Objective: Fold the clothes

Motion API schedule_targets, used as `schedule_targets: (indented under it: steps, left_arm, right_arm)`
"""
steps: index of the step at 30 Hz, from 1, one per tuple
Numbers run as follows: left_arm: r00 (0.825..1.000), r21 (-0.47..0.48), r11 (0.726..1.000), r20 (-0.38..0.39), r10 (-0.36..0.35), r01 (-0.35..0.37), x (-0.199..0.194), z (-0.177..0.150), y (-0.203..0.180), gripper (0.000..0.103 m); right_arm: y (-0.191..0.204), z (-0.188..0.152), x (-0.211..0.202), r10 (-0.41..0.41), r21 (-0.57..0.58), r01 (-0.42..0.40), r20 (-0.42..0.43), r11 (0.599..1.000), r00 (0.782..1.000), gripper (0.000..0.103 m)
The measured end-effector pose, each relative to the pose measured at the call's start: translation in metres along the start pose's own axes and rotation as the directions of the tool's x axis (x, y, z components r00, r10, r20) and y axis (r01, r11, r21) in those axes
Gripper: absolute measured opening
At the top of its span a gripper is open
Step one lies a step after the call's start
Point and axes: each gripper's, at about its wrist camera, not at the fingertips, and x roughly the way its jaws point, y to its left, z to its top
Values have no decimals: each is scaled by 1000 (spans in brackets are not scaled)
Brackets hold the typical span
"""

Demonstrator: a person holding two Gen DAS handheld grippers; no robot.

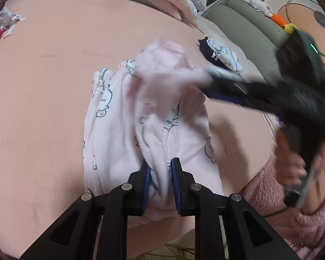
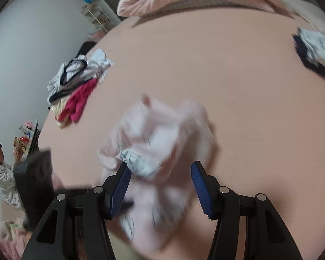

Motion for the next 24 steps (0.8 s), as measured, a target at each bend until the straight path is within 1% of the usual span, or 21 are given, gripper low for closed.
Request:
schedule_targets:
  steps: [3,4,5,7,8,9,11,13,16,17,18,19,21,22,24]
  left_arm:
    - [999,-12,999,17,-31,31,-8,-1,5,17]
    - [999,-20,998,13,-52,53,-8,-1,7,17]
    - [998,-30,997,-1,-68,68,-6,-2,9,17]
    - [998,-50,997,-37,-52,50,2,-4,14,18]
    - [998,-50,998,-39,-45,43,4,-5,14,18]
    - [999,-39,999,-34,-37,35,4,-6,12,18]
    - [1000,-14,1000,-25,-19,19,4,-7,8,19]
    - [1000,0,1000,-29,0,0,7,-8,5,20]
    - [1000,12,1000,-21,13,-12,5,-9,3,18]
    - [1000,17,1000,-11,12,-11,2,-9,1,12]
    - [1000,21,1000,-1,10,-10,0,-8,-1,10]
    - [1000,22,1000,19,7,-8,0,-3,-5,10]
    - [998,23,1000,57,2,-4,-19,-3,-6,9]
    - [997,22,1000,79,1,-3,-31,-5,-6,9]
    - [993,17,1000,116,7,-9,-46,3,-12,9]
  right_arm:
    - [6,20,18,-52,-11,52,27,999,998,57]
    - [7,24,20,-51,-6,51,28,999,998,57]
    - [7,25,16,-33,-2,33,34,999,999,57]
    - [10,21,0,33,5,-33,83,999,996,57]
    - [10,18,-10,63,12,-65,113,998,992,57]
    - [9,14,-20,70,22,-73,134,997,989,57]
    - [2,4,-37,23,53,-31,148,998,989,57]
    - [-7,-9,-45,-49,66,41,130,997,990,57]
    - [-15,-28,-33,-167,61,164,53,985,985,57]
    - [-18,-34,-27,-195,63,194,25,979,980,57]
    - [-22,-39,-21,-220,66,220,0,973,975,57]
    - [-23,-44,-18,-224,75,225,-14,972,974,57]
    - [-19,-49,-9,-214,88,216,-26,972,976,57]
    - [-16,-48,-7,-226,79,228,-30,971,974,57]
    - [-7,-45,-7,-256,53,258,-28,965,966,57]
